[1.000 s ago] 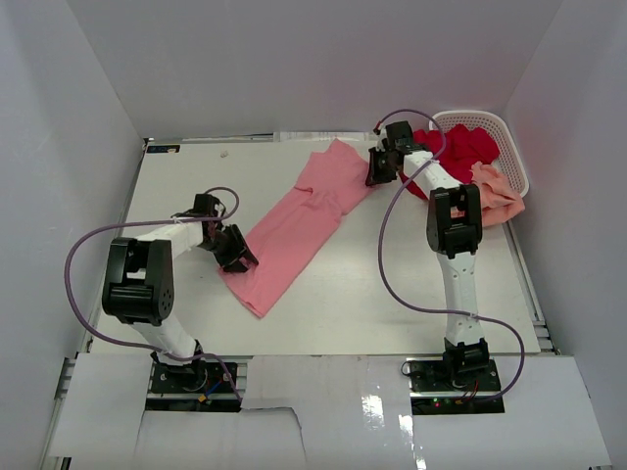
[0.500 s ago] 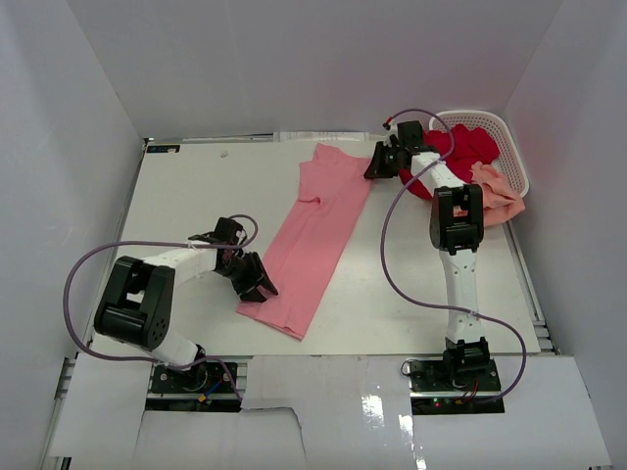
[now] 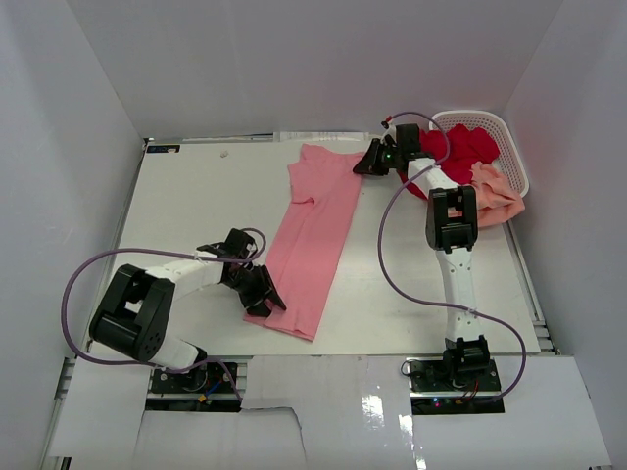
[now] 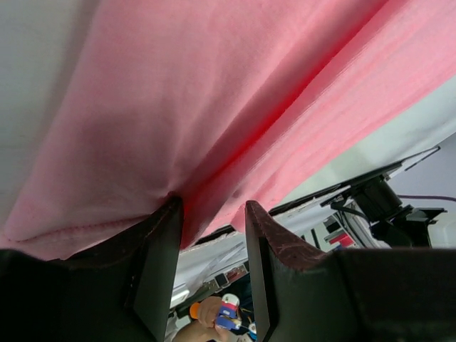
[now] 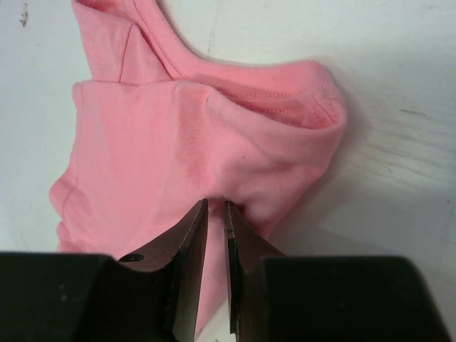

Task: Fold and stack the t-shirts
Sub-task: Rotate the tshirt 90 degrees

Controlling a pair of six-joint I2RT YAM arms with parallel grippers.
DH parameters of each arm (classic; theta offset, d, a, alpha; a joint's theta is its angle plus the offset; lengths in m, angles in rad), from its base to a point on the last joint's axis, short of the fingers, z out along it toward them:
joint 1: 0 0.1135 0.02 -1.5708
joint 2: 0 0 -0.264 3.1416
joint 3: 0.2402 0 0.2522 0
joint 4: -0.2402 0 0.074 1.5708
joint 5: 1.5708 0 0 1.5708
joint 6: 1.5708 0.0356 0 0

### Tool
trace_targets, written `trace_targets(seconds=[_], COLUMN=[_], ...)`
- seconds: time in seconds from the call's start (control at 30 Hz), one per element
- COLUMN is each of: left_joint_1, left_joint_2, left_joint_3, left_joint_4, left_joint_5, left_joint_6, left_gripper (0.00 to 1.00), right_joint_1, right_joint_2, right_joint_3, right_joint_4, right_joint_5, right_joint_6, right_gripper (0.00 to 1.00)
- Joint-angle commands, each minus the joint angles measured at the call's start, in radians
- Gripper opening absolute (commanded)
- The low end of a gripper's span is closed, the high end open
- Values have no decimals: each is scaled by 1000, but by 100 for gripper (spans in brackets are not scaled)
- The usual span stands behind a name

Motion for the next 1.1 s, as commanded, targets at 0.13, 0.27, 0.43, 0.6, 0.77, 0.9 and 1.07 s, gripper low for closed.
trace_targets(seconds=[0.13, 0.27, 0.43, 0.6, 0.77, 0.9, 1.07], left_joint_1=[-106, -132, -132, -126, -42, 84, 172], left_joint_2=[-15, -59, -121, -132, -67, 26, 170], left_joint_3=[-42, -16, 174, 360, 604, 670, 774], left_joint_4=[64, 64, -38, -144, -233, -149, -71], left_joint_5=[46, 17, -29, -43, -127, -71, 9], left_joint_6=[-112, -130, -100, -62, 102, 239, 311], left_gripper=[51, 51, 52, 52, 54, 55, 55], right_joint_1=[-7, -19, -20, -28, -28, -28, -28], right_joint_2=[54, 16, -95, -203, -323, -444, -498], right_joint_3=[87, 58, -6, -58, -208, -357, -430], right_joint_4=[89, 158, 218, 244, 275, 281, 228], right_joint_5=[-23, -53, -66, -88, -111, -103, -102], right_joint_6=[74, 111, 111, 108, 91, 63, 24], right_gripper=[23, 26, 37, 60, 64, 65, 66])
